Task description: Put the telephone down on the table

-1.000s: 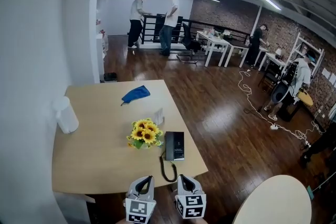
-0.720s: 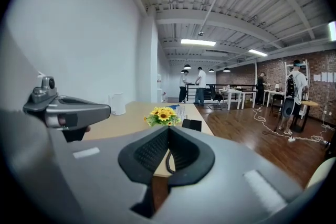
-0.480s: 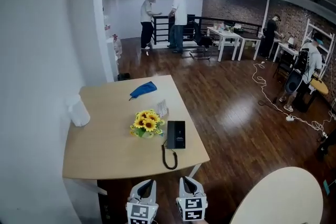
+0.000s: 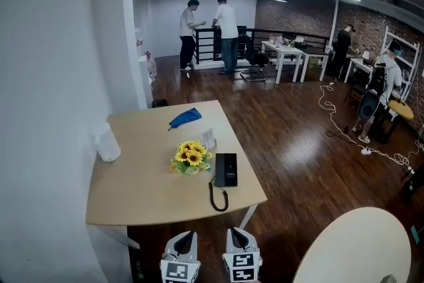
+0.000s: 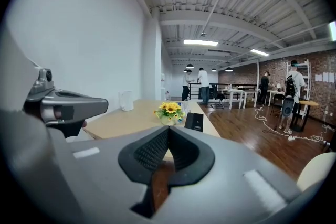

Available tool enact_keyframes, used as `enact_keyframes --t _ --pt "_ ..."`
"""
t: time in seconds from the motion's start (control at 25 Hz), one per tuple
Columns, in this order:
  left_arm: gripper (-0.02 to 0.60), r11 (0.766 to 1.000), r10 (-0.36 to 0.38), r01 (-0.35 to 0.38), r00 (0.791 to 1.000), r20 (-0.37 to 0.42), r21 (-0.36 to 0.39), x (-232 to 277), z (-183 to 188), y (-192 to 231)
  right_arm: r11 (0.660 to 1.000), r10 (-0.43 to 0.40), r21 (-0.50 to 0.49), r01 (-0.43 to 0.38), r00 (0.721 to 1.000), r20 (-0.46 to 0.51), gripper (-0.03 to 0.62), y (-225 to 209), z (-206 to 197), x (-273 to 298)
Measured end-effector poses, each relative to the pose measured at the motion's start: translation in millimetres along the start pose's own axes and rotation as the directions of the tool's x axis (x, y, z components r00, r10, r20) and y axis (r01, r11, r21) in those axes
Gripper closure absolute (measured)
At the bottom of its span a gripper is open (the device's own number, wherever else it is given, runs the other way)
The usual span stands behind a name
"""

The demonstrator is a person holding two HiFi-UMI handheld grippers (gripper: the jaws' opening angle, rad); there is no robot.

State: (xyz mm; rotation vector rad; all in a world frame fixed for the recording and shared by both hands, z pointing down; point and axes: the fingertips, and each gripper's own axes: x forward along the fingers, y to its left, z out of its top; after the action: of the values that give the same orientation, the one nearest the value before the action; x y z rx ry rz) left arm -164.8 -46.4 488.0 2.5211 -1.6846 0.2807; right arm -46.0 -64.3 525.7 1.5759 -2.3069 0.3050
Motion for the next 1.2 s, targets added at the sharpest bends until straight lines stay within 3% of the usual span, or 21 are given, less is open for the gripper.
enact_keyframes --t 0.52,0.88,1.2 --pt "0.568 0.999 -0.011 0.011 1.0 -0.01 -0.04 -63 -36 60 0.998 -0.053 -0.02 0.053 0.999 0.006 0.6 87 -5 -20" --pt "0.568 0.999 -0.016 0.016 1.0 -0.008 -0.035 -89 -56 75 0.995 -0.097 -0.022 0.097 0.995 0.017 0.6 104 -31 -36" --pt "0.568 0.999 -0.027 0.026 1.0 -0.011 -0.026 -90 -62 72 0.996 -0.076 -0.039 0.076 0.997 0.0 0.602 113 -43 -36"
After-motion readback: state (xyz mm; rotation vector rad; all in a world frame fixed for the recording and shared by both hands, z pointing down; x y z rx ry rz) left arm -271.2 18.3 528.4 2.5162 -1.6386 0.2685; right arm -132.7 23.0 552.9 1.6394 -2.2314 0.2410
